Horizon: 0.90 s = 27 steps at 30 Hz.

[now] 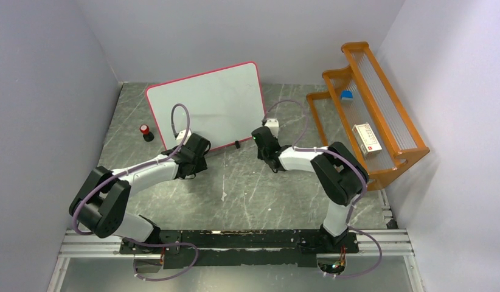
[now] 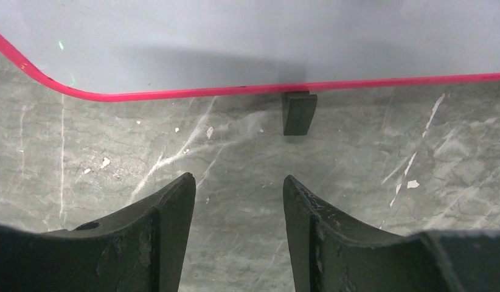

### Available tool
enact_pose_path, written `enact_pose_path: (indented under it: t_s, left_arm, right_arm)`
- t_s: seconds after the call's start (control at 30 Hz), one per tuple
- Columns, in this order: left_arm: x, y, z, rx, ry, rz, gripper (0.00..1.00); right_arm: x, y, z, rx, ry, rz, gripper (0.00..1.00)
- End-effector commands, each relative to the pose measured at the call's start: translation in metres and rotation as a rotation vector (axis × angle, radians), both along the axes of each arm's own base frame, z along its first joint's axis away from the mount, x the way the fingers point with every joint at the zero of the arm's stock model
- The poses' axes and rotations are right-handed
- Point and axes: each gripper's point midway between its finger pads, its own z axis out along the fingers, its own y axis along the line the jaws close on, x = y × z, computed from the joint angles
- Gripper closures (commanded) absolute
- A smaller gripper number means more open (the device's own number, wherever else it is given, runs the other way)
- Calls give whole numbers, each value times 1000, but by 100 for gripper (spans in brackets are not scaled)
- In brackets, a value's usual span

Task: Write a sentence on the whiteboard
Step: Move the whiteboard marker to the center of the board.

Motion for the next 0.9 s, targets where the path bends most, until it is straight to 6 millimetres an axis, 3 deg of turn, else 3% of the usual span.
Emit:
enact_pose_path:
  t_s: [0.0, 0.27, 0.37, 0.6, 0.87]
  left_arm:
    - [6, 3, 5, -12, -22, 0, 41]
    - [11, 0, 4, -24, -22, -10, 41]
    - [10, 1, 6, -24, -31, -17, 41]
    - [9, 6, 12, -11, -45, -17, 41]
    - [11, 7, 20, -10, -59, -20, 41]
  right_arm:
    - [-43, -45, -14, -71, 111, -132, 100]
    - [-102, -113, -17, -84, 209, -392, 100]
    - [-120, -119, -12, -57, 238, -391, 100]
    - [-162, -84, -8, 37, 280, -190, 100]
    - [-247, -11, -30, -43, 336, 198, 100]
